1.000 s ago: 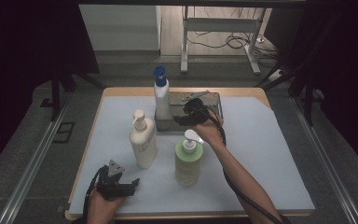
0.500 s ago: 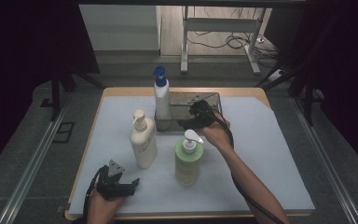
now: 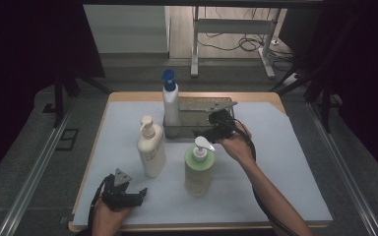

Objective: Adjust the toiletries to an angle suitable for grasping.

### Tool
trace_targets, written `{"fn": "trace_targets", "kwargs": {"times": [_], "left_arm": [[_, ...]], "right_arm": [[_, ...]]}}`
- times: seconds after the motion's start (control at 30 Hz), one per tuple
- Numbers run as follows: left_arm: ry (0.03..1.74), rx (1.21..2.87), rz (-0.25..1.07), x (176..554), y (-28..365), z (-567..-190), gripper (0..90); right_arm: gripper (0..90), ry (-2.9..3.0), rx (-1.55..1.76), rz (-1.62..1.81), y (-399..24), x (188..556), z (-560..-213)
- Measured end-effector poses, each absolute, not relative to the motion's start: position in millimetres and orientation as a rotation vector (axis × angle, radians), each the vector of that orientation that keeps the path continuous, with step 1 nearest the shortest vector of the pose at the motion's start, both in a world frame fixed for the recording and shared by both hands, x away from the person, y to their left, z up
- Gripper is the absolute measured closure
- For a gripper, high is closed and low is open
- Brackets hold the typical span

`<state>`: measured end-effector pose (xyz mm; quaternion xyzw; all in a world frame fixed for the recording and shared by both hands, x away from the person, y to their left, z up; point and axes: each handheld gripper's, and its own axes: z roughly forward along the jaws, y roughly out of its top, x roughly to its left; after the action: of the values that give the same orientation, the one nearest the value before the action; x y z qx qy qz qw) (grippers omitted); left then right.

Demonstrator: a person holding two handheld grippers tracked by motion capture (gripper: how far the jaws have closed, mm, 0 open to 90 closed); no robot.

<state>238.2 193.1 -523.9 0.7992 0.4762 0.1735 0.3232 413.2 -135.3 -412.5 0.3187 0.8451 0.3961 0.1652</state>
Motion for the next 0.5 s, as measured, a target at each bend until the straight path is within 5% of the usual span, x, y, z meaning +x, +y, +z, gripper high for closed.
{"fn": "trace_targets", "kwargs": {"times": [0.5], "left_arm": [[1.250, 2.098, 0.455, 238.2, 193.0, -523.8, 11.9]], "right_arm": [[0.0, 2.387, 0.923, 1.169, -174.4, 396.1, -406.2]]}}
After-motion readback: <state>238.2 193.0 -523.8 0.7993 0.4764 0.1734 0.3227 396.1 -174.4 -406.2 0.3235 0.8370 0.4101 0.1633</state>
